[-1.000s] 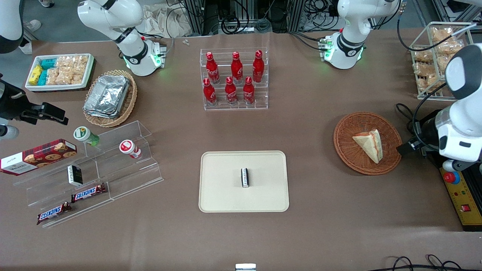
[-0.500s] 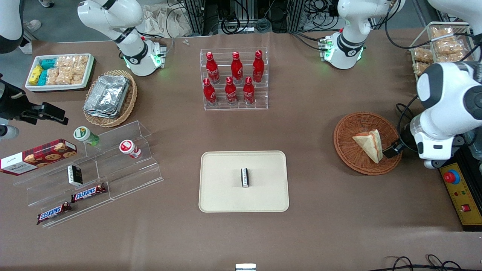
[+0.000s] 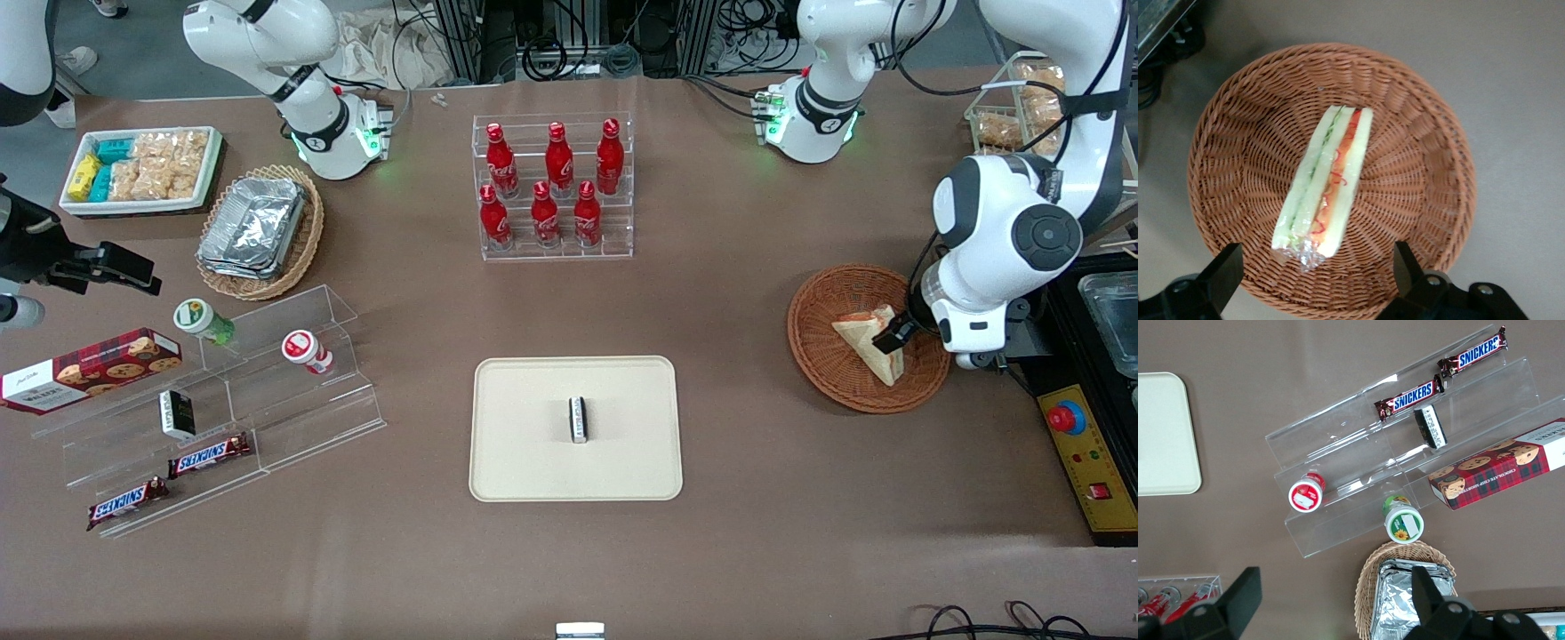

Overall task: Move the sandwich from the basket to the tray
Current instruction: 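Lower the open left gripper onto the sandwich and close on it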

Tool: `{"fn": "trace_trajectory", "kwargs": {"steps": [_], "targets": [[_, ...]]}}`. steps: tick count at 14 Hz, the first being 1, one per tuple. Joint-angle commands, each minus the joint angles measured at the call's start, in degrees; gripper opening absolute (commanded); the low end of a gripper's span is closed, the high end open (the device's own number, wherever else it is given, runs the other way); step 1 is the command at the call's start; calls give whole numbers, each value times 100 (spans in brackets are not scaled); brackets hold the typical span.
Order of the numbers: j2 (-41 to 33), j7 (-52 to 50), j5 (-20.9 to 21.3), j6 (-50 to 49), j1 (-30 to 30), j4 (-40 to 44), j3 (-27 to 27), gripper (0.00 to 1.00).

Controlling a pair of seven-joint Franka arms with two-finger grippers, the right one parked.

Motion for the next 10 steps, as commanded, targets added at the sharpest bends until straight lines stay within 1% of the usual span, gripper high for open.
{"fn": "trace_trajectory", "kwargs": {"steps": [1, 6, 10], "targets": [[-252, -125, 42, 277, 123, -388, -6, 100], [-270, -125, 42, 865, 176, -845, -6, 100], [-226, -125, 42, 1656, 272, -1354, -6, 100]]}}
